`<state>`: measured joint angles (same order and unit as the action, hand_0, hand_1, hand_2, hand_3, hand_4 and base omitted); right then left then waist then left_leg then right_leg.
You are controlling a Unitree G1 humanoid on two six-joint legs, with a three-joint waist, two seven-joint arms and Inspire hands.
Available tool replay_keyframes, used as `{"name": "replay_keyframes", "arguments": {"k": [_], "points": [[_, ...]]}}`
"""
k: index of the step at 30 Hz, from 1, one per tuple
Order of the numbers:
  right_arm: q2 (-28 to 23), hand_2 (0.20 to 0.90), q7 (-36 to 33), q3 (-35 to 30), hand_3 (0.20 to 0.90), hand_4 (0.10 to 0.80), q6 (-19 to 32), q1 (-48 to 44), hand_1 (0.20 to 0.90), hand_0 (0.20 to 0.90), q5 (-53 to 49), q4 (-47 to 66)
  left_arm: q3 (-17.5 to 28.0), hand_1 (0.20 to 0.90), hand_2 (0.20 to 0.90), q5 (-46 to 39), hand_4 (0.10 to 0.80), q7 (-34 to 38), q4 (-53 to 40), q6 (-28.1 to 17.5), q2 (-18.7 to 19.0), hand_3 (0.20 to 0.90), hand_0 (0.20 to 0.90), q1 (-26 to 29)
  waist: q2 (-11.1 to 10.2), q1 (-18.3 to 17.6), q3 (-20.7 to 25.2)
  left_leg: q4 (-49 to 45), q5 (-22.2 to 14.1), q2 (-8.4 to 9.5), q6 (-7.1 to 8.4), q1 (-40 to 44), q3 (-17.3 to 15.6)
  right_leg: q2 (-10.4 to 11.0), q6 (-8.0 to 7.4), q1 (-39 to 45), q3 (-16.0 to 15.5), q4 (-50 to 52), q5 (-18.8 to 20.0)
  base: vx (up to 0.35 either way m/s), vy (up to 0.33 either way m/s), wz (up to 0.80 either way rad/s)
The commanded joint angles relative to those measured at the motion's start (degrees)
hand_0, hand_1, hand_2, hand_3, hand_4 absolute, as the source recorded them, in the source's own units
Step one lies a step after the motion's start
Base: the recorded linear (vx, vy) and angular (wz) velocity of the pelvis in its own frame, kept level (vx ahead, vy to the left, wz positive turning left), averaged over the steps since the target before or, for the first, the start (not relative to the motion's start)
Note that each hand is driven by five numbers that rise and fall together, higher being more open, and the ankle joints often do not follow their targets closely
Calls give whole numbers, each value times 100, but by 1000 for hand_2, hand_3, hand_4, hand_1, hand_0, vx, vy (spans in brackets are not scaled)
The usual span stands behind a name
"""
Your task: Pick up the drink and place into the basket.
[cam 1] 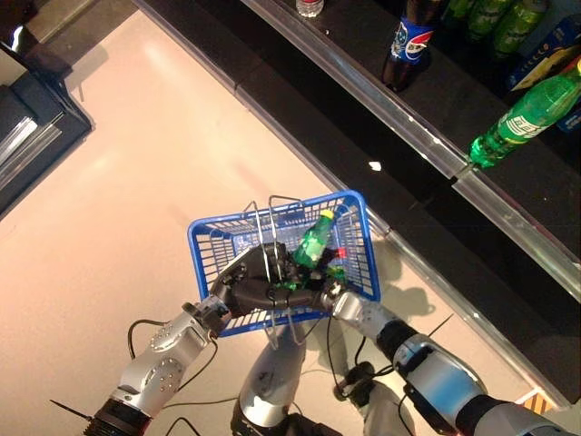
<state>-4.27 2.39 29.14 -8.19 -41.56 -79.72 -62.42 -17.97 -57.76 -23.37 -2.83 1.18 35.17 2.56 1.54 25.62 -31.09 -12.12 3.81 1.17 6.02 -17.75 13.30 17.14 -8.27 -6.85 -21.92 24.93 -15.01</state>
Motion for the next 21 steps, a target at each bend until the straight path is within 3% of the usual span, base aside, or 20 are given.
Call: {"name": "replay_keyframes", "arguments": {"k": [1, 11, 21], "points": [[648, 900, 30, -235, 900, 800, 342, -1116, 900, 900, -489, 219, 646, 300, 300, -733, 100, -1209, -2367, -1063, -409, 200, 300, 1371, 355, -4, 193, -571, -144, 54, -278, -190, -52, 141, 305, -121, -14, -451, 1326, 0, 0, 0], [602, 900, 17, -251, 900, 800, 473, -1320, 900, 900, -468, 282, 671, 300, 300, -675, 100, -1196, -2371, -959, -531, 200, 300, 1356, 341, 25, 144, -587, -161, 79, -308, -186, -73, 191, 307, -174, -38, -377, 1336, 1, 3, 1], [298, 900, 1202, 149, 900, 800, 507, -755, 900, 900, 339, 993, 783, 300, 300, -556, 100, -1090, -1918, -1022, -590, 200, 300, 990, 299, -60, 153, -651, -189, 43, -334, -215, -168, 254, 304, -282, -61, -172, 1262, 3, 8, 3]]}}
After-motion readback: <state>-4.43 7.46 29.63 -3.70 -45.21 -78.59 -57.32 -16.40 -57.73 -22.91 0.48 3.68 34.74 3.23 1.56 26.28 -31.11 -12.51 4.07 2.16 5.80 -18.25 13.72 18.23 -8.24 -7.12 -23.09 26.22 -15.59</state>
